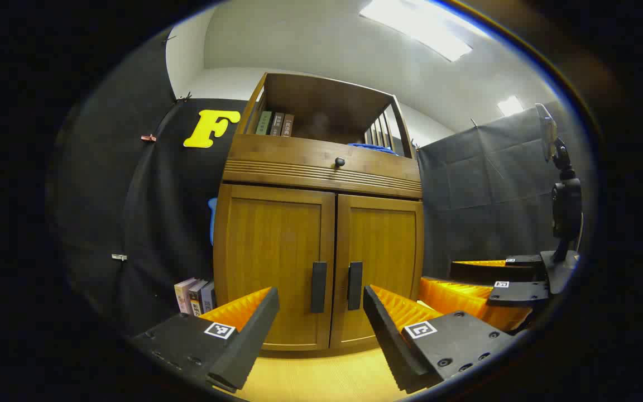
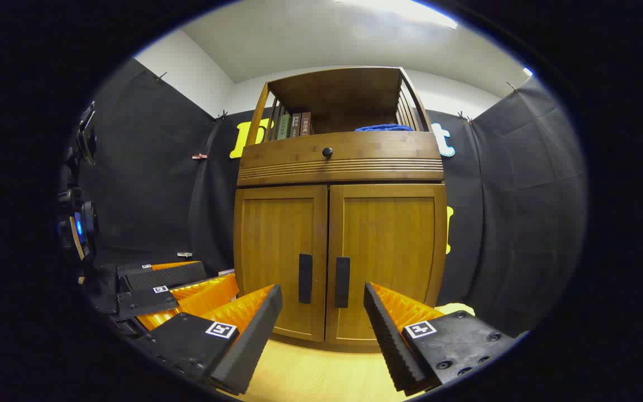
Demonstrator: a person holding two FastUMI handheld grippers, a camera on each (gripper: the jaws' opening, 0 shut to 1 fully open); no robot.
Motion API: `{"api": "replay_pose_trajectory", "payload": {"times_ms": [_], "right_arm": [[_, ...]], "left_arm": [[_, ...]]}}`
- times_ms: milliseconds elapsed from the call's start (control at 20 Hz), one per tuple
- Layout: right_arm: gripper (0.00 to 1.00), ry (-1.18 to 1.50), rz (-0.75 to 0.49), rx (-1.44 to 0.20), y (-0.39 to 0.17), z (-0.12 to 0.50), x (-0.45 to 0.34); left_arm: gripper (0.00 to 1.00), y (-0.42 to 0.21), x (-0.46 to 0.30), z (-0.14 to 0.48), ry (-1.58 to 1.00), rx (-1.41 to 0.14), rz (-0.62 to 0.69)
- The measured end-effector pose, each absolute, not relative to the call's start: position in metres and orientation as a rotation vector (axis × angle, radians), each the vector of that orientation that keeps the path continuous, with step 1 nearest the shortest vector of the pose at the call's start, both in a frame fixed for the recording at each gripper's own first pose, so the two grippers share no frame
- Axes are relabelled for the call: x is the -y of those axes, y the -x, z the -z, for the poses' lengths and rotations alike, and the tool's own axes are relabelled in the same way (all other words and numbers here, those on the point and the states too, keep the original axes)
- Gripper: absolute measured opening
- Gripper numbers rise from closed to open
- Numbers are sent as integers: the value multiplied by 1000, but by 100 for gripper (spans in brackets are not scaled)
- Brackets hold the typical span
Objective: Open the right door of the double-door shoe cabinet with the right hand, and open the left door with the left hand.
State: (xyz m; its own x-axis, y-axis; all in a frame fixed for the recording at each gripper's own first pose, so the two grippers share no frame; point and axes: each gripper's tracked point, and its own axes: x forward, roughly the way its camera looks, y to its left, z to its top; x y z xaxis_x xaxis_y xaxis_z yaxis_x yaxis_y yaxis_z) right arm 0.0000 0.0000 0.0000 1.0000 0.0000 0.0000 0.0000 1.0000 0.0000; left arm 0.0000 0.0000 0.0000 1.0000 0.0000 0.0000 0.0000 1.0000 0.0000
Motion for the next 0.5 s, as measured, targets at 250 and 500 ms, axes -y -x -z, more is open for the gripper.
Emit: {"api": "replay_pose_trajectory", "payload": {"times_ms": [250,500], "right_arm": [[93,5,-14,-5,0,2,-3],[93,8,-25,-9,2,4,-8]], "left_arm": [[94,1,1,-2,-5,11,2],[94,3,-1,-3,3,19,-3]]}}
